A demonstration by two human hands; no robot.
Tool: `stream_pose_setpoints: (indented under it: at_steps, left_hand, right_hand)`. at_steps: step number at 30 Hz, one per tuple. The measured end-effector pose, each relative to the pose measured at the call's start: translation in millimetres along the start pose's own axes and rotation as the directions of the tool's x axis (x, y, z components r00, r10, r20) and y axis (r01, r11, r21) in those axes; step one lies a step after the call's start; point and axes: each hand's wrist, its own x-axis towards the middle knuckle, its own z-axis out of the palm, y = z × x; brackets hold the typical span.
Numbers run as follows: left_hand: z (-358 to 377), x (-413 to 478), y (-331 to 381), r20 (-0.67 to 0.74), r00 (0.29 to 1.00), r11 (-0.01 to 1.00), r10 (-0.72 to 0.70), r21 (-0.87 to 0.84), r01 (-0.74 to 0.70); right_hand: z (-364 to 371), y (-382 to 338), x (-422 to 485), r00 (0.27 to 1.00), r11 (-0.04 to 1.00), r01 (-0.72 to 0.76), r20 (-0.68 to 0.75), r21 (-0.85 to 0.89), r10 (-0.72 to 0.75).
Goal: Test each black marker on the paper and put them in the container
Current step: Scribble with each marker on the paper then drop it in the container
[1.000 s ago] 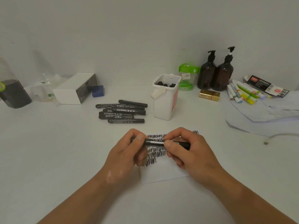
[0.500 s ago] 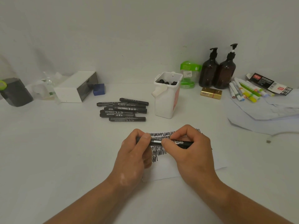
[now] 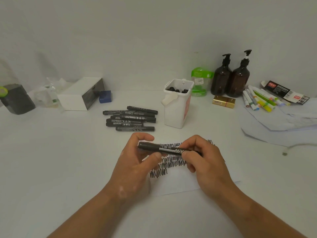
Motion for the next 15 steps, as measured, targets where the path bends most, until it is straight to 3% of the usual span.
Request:
stream_pose_setpoints:
  at_steps: [2,7,11,15]
  left_hand:
    - [-4,3,-2,0.035,0.999,0.995,0.002,-0.097,0.001]
    - [-3,4,-5,0.098,0.995,0.997,-0.004,-0.074,0.011]
    - [-5,4,-2,0.079,0.997,0.998,-0.009,-0.062,0.014]
    - [-5,2,5,0.112,0.993,0.992,0.035,0.113,-0.048]
  right_hand:
    - [1,1,0,0.999,1.000,-0.011,0.032,0.018,0.010]
    - [5,5,-6,0.983,1.000,-0.014,0.184,0.004,0.013]
    - [2,7,-6,0.988,0.962,0.126,0.118,-0.241,-0.100]
    - [-8,3,0,0.998,0.994,0.066,0.025,-0.088,-0.064]
